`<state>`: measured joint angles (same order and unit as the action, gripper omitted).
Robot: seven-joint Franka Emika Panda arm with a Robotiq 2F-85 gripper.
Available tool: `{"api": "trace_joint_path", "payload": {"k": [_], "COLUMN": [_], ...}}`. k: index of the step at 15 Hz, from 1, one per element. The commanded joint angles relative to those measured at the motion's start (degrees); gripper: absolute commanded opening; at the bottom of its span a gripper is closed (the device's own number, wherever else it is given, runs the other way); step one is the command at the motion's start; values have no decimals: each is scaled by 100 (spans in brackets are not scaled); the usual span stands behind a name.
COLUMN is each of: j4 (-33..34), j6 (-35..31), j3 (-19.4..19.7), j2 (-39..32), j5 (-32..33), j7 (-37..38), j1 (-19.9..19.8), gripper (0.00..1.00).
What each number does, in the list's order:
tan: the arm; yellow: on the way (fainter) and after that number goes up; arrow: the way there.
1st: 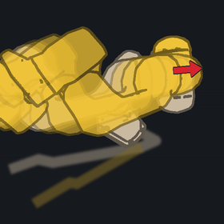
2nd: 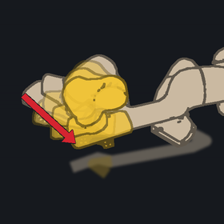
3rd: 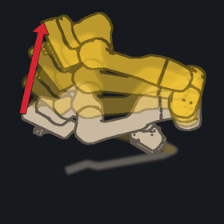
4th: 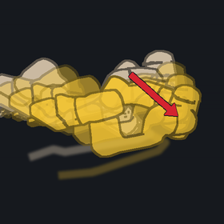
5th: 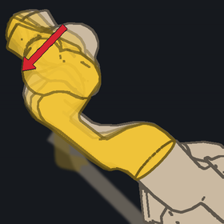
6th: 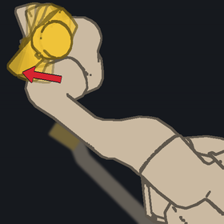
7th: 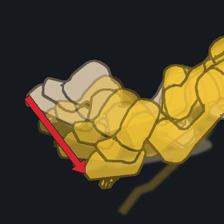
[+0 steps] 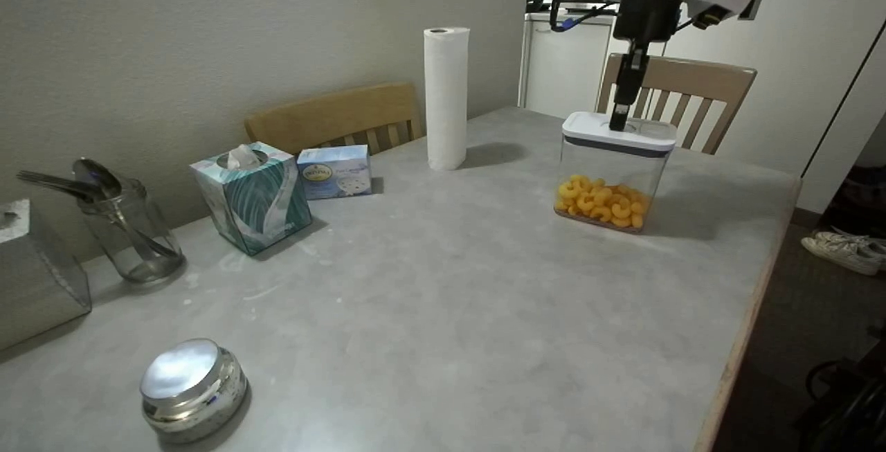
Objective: Press down on the top of the white lid and remove it from the clear food container
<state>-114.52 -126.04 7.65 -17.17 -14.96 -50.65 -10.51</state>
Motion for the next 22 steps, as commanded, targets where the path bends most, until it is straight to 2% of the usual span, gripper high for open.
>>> {"api": "trace_joint_path", "payload": {"k": [1, 7, 14, 22], "j4": [350, 639, 579, 245], "j6": [604, 937, 592, -396], "j3": [-152, -121, -131, -245], "j2": [-374, -522, -466, 15], "j5": [149, 437, 1036, 747], "j7": [-16, 154, 274, 4], "j1": [-185, -144, -122, -231], "gripper": [0, 0, 0, 0]}}
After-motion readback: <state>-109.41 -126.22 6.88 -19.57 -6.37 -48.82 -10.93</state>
